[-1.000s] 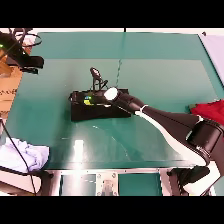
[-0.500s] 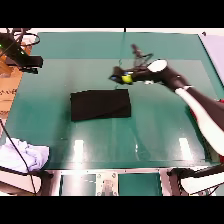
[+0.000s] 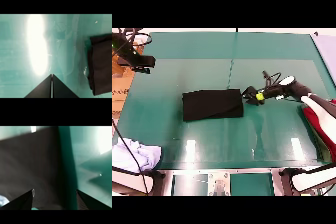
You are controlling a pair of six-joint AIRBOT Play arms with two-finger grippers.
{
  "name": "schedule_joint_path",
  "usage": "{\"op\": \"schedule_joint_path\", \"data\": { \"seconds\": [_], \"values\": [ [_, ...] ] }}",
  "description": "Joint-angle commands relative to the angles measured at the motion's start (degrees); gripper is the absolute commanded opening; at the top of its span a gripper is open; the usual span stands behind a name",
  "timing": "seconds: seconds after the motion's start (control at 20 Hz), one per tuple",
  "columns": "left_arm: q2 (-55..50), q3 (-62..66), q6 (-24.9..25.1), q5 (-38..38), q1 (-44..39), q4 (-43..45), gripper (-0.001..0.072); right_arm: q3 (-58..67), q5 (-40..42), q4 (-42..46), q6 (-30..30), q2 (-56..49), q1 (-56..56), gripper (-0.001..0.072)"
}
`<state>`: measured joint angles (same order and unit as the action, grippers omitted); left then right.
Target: Fold the shirts.
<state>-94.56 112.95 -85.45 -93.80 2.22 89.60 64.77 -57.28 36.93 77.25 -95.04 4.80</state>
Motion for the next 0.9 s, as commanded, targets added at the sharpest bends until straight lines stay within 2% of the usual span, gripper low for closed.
{"op": "schedule_joint_path", "data": {
  "seconds": [0.0, 0.1, 0.15, 0.25, 0.4, 0.55, 0.85],
  "values": [
    [0.02, 0.02, -0.02, -0.11, 0.04, 0.00, 0.0023, -1.25, 2.62, -8.26, -2.95, -4.17, 5.33, 0.0593],
    [0.02, 0.02, -0.02, -0.35, 0.04, 0.00, 0.0023, -0.20, 4.81, -11.78, -2.95, -5.66, 8.37, 0.0586],
    [0.04, 0.02, 0.00, -0.35, 0.04, 0.00, 0.0023, 0.76, 6.01, -13.40, -2.95, -5.75, 9.29, 0.0513],
    [0.04, 0.02, 0.00, -0.35, 0.04, 0.00, 0.0023, 4.68, 5.77, -14.80, -2.93, -5.66, 9.53, 0.0034],
    [0.02, 0.02, 0.04, -0.59, 0.04, 0.00, 0.0022, 11.56, 2.34, -14.88, -2.47, -3.39, 6.99, 0.0021],
    [0.04, 0.02, 0.42, -1.05, 0.04, 0.00, 0.0023, 14.34, -1.14, -14.34, -0.81, 3.91, 0.68, 0.0021],
    [0.02, 0.02, 0.42, -1.60, 0.04, -0.04, 0.0023, 14.32, -5.29, -2.21, 11.15, 23.04, -20.20, 0.0021]
  ]
}}
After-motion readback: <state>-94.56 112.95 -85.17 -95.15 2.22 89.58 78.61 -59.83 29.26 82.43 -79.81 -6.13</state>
